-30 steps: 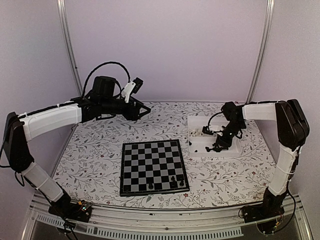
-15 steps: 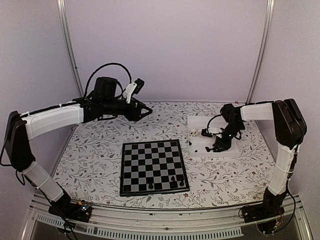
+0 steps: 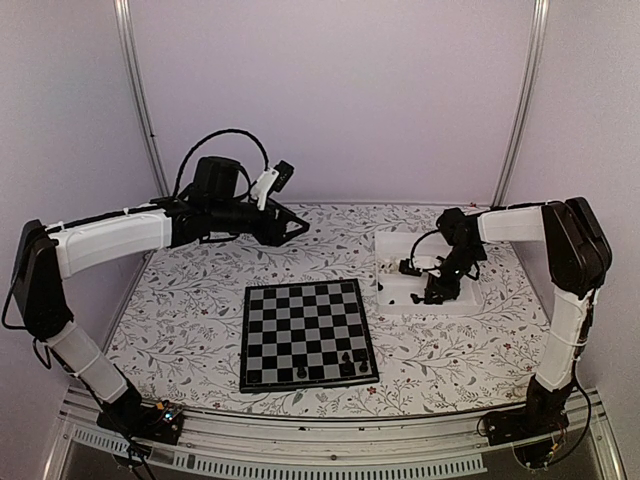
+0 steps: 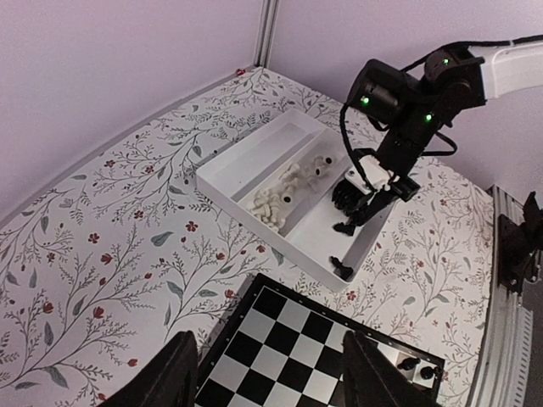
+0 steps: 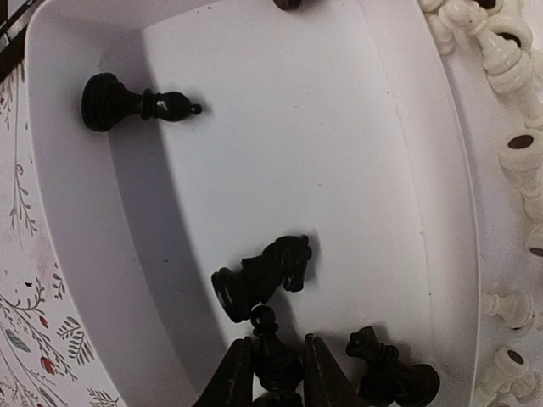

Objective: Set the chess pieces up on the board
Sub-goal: Pick up the chess piece from the storage box.

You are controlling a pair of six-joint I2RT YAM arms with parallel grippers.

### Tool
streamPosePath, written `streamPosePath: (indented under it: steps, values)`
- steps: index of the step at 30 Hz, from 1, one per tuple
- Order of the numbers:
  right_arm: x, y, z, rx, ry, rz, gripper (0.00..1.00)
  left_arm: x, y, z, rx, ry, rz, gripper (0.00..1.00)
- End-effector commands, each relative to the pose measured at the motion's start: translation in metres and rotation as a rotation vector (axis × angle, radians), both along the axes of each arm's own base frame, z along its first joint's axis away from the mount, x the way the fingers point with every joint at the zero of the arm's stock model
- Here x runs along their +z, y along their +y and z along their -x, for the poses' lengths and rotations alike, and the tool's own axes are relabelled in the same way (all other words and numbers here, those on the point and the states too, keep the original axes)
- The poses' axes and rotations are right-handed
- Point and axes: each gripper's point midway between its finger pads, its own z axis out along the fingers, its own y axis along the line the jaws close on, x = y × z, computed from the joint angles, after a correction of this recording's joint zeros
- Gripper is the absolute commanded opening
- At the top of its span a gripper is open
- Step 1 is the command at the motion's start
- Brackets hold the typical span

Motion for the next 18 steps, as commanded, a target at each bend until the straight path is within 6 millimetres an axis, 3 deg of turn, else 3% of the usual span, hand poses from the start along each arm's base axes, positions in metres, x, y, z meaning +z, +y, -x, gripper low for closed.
streamPosePath:
  steps: [1, 5, 11, 18]
  values:
    - [-0.011, -0.005, 0.009, 0.008, 0.037, 0.049, 0.17, 0.006, -0.009, 0.004, -0.024, -0.015, 0.023, 0.60]
    - [0.006, -0.004, 0.005, -0.011, 0.012, 0.012, 0.10, 0.014, -0.015, 0.003, -0.035, -0.023, 0.055, 0.60]
    - [0.058, 0.008, -0.004, -0.056, -0.038, -0.149, 0.09, 0.029, -0.037, 0.001, -0.061, 0.018, 0.195, 0.58]
    - [0.101, 0.035, 0.003, -0.070, -0.021, -0.353, 0.09, 0.016, -0.073, -0.001, -0.087, 0.165, 0.339, 0.51]
